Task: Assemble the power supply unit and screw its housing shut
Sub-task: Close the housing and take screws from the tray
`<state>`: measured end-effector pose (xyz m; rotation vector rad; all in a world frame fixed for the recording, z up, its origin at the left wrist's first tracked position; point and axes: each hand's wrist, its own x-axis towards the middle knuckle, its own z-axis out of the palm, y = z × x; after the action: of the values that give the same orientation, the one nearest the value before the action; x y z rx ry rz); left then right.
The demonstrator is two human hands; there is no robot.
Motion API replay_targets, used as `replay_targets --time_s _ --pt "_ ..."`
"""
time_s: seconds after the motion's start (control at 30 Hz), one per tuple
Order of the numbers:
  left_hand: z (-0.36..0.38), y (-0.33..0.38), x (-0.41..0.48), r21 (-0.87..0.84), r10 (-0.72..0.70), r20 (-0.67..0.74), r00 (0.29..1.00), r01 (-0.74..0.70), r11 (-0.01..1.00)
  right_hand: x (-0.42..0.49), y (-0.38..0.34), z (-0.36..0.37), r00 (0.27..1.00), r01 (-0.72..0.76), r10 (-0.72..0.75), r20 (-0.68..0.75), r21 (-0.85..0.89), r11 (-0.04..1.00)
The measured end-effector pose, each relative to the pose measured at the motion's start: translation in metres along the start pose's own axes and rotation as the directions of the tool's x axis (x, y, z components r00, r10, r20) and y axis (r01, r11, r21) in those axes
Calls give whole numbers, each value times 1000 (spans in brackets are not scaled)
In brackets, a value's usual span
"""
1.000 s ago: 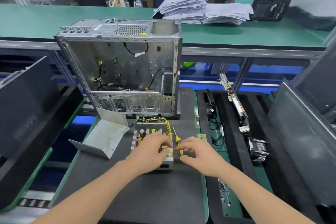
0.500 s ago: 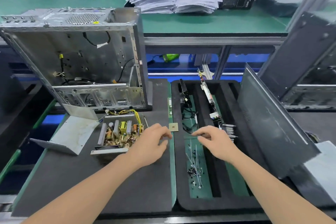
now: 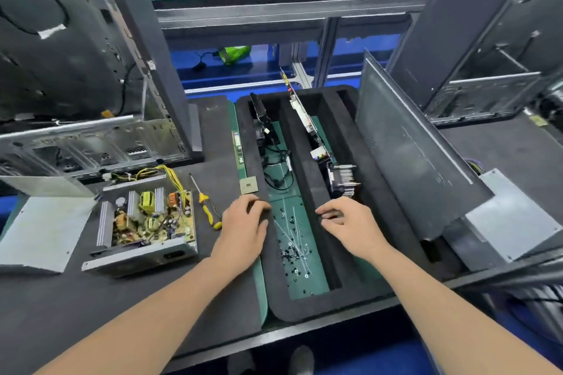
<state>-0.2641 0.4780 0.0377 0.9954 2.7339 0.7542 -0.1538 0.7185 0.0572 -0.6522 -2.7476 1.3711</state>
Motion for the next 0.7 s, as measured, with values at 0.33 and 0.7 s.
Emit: replay_targets --time_s 0.33,0.7 --pt "14 -15 -2 37 65 -113 991 -62 997 -5 10 17 983 147 -156 -93 -98 984" --pt "17 -9 -3 65 58 -182 982 -47 997 -1 24 16 958 268 -267 -101 -9 963"
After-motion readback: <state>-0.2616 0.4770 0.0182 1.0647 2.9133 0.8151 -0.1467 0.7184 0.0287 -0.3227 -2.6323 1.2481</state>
